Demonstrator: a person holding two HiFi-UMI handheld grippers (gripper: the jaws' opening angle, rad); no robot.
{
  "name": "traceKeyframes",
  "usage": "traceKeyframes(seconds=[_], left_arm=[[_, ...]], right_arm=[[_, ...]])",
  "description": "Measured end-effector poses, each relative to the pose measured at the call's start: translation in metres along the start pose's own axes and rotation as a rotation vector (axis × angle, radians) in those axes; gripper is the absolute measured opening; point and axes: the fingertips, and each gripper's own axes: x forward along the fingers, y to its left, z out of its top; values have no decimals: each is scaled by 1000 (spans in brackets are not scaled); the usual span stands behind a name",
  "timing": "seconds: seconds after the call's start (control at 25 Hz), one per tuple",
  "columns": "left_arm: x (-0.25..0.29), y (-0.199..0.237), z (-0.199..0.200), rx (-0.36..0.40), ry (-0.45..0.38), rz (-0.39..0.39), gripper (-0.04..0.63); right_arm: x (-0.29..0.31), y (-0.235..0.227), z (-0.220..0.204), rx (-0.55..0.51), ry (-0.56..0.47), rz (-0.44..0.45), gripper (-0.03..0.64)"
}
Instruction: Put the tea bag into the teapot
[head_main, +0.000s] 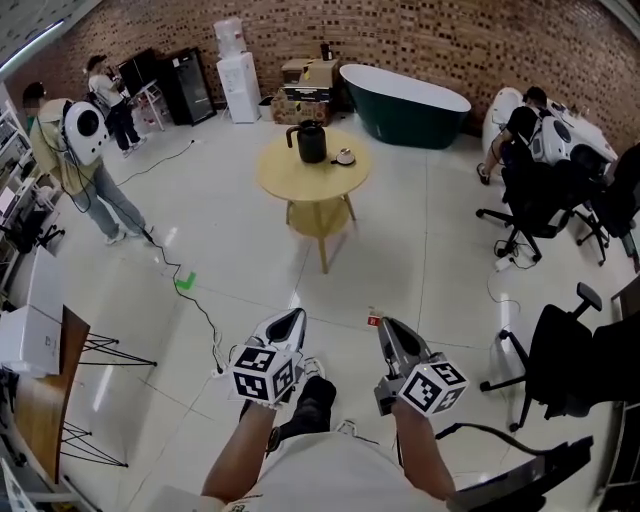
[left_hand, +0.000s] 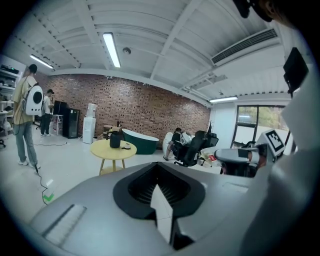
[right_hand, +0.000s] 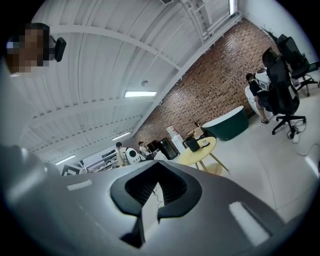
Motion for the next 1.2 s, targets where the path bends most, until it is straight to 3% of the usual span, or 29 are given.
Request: traceKeyframes(seconds=[0.6,1.2], left_arm=[[110,70,60,-22,-25,-38,12],[173,164,97,-58,-6,-44,12]], right_arm=[[110,-54,55,-7,-14,-61,2],[236,-64,89,1,-33,-68,2]])
